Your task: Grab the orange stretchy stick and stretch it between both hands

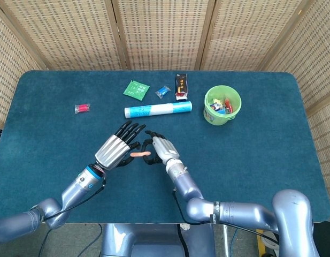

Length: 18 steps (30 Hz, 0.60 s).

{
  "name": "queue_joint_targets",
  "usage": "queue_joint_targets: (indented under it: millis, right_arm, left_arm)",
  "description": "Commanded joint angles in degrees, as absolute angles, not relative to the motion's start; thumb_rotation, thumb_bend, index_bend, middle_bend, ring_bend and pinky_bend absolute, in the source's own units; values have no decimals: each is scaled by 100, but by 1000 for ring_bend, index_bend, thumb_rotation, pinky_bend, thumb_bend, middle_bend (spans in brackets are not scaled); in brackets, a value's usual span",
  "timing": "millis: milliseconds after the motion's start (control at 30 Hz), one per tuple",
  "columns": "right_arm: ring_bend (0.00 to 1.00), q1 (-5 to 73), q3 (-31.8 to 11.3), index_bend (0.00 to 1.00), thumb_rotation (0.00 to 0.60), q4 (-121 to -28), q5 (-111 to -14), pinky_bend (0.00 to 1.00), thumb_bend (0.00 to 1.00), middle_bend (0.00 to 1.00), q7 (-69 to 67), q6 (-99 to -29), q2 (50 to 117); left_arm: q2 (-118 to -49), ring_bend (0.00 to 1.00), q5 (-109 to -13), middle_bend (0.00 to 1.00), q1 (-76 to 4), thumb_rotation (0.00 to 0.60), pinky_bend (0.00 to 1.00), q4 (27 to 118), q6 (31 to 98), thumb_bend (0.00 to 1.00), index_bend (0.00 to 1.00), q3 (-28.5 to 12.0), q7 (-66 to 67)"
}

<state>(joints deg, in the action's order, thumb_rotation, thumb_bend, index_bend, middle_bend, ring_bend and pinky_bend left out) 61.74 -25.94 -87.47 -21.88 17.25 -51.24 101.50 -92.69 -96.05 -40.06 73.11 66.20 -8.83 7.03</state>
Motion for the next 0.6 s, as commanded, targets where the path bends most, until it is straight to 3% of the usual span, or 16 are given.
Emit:
queue_joint_targets:
  millis: [33,600]
  right_arm:
    - [0,6172,-2588,662,600,-8754,-2190,0,592,156,1708,-5117,10130]
    - [0,6155,-2507,670,600,-8865,-2204,0,608,167,1581,-5020,9951]
  left_arm:
    - [-9307,0,-9587,0,-4013,600,0,7281,6633,306,495,-845,711]
    - [-9574,0,-9406,0,-4149,600,0,7130,6658,342,503,-829,918]
